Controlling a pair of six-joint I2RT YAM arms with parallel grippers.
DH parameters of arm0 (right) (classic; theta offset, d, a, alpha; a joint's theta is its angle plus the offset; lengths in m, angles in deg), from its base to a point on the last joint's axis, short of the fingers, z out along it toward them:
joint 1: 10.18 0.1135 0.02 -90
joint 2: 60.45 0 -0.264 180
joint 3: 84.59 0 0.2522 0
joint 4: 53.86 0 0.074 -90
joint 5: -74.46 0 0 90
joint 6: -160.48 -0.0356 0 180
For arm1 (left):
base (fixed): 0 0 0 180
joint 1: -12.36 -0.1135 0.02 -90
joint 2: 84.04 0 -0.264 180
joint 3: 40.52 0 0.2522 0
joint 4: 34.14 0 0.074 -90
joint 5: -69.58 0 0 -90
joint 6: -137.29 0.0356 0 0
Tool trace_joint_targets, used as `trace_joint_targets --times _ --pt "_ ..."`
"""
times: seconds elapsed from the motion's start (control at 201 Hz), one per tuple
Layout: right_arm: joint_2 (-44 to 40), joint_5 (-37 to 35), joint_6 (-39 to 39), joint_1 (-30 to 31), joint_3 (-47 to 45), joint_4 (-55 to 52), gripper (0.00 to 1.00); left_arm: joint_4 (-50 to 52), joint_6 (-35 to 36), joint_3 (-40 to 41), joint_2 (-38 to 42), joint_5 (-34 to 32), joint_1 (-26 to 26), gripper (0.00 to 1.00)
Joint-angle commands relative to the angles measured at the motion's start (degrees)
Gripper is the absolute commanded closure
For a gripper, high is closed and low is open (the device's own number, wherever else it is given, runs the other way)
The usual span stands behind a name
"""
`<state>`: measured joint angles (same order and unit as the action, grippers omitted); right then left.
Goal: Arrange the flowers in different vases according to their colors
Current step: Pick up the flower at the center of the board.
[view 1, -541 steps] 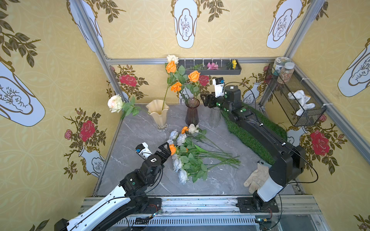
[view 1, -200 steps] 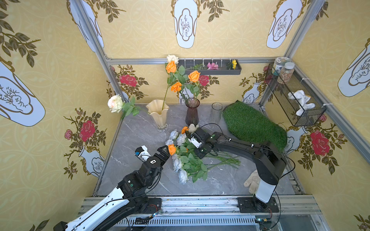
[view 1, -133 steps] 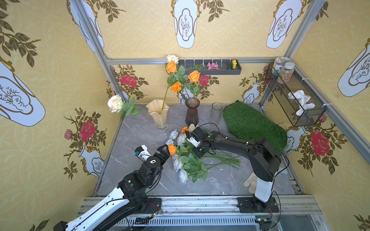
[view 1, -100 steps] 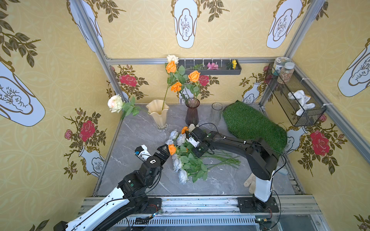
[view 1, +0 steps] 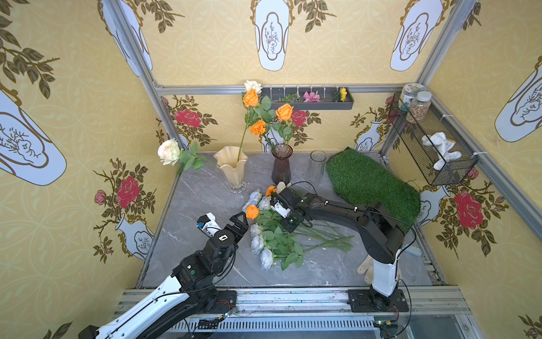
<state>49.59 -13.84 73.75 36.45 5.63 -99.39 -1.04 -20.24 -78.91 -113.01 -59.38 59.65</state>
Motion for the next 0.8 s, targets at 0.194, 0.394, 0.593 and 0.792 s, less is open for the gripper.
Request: trace_joint_targets --times 0.194,0.394,0.593,0.792 --pt "-4.26 -2.09 5.79 0.48 1.68 -0.89 0.94 -0.88 0.36 0.36 0.21 -0.48 0.0 0.0" --pt "-7.53 -1.85 7.96 0.56 2.1 0.8 0.98 -0.75 0.29 0.36 0.31 -0.5 0.0 0.0" --pt "-11.44 0.74 7.79 0.07 2.46 3.03 1.0 -0.63 0.21 0.45 0.58 -0.48 0.0 0.0" --pt "-18.62 8.79 2.5 -4.08 2.04 10.5 1.0 -0.68 0.2 0.58 0.93 -0.59 0.0 0.0"
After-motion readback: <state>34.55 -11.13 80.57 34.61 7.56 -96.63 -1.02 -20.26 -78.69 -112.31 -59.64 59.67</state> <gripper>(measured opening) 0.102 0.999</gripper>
